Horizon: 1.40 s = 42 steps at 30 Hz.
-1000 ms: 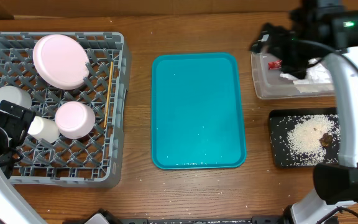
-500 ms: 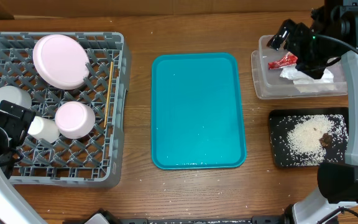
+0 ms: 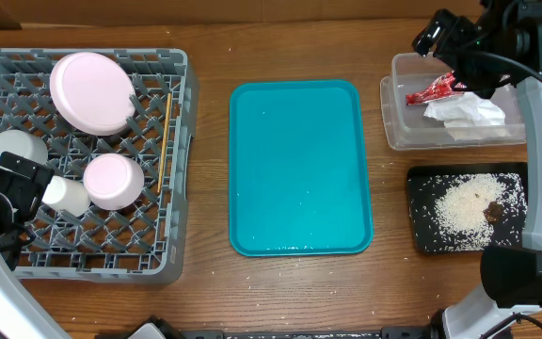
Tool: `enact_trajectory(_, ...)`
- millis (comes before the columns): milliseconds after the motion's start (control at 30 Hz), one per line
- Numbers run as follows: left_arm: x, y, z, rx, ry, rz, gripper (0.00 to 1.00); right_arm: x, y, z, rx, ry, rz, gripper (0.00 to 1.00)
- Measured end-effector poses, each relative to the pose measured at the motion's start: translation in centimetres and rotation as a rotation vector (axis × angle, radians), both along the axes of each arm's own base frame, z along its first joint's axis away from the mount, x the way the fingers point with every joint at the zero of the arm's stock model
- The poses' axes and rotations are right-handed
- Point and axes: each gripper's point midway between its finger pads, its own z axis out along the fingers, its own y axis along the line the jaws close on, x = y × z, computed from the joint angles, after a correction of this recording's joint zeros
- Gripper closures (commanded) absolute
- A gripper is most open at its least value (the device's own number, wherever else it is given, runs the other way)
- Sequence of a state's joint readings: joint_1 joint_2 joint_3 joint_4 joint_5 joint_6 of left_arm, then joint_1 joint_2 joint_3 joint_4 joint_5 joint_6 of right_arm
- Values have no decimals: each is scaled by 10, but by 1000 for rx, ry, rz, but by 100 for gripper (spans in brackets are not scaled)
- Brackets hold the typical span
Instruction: Sort waste into correct bins and load items into the dishwasher
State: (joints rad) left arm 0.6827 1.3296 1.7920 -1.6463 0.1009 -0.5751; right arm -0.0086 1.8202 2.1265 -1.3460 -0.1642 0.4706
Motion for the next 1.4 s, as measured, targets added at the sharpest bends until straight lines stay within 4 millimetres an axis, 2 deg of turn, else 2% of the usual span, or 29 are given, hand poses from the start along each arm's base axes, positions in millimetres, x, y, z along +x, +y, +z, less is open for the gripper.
enact_trajectory(300,0,0,0,0,0,0,0,21,-9,14,-43,-105,-32,0)
enact_trajectory(533,0,0,0,0,0,0,0,21,-10,13,-49,-101,-36,0)
enact_trajectory(933,0,0,0,0,0,0,0,5,-10,2,-50,-20,-34,0)
enact_trajectory(1400,0,0,0,0,0,0,0,3,-10,0,-50,-9,-34,0)
